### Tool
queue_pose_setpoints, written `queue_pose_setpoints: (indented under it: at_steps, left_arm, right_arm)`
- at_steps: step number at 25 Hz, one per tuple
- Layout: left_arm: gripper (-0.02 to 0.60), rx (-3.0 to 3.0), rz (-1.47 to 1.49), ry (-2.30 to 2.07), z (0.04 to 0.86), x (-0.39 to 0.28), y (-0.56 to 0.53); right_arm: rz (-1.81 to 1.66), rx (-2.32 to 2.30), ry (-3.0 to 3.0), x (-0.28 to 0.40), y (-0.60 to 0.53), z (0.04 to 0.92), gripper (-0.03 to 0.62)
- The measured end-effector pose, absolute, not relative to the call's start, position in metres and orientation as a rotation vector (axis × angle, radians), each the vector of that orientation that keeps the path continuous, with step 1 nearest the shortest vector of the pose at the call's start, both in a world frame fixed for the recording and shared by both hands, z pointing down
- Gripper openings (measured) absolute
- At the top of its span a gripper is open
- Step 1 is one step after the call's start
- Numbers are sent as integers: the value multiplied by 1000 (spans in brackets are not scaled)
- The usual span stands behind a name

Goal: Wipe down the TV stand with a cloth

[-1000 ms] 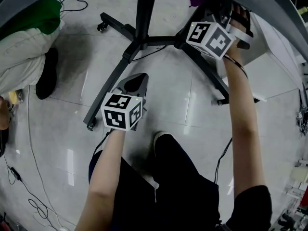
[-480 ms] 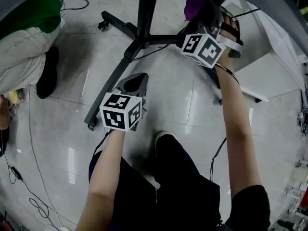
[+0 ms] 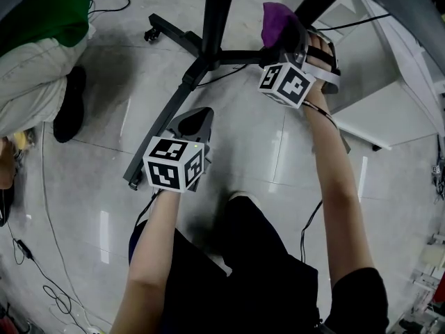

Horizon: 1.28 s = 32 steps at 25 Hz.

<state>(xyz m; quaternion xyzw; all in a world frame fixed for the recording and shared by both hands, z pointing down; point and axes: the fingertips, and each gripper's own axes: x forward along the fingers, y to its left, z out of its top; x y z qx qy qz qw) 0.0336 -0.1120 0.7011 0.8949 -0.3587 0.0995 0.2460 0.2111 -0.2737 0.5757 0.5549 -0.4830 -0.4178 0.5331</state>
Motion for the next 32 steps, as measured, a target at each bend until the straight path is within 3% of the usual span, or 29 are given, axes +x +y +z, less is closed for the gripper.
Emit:
queue_pose_setpoints:
  at_steps: [23,32]
  left_arm:
    - [6,2415,328,-1020,713,13,-116]
    - [6,2398,321,-1000,715,16,-113]
  right_arm:
    - [-747,1148,-1209,217,-275,720,69]
    - [-738,1101,-1235,214,-266,733,69]
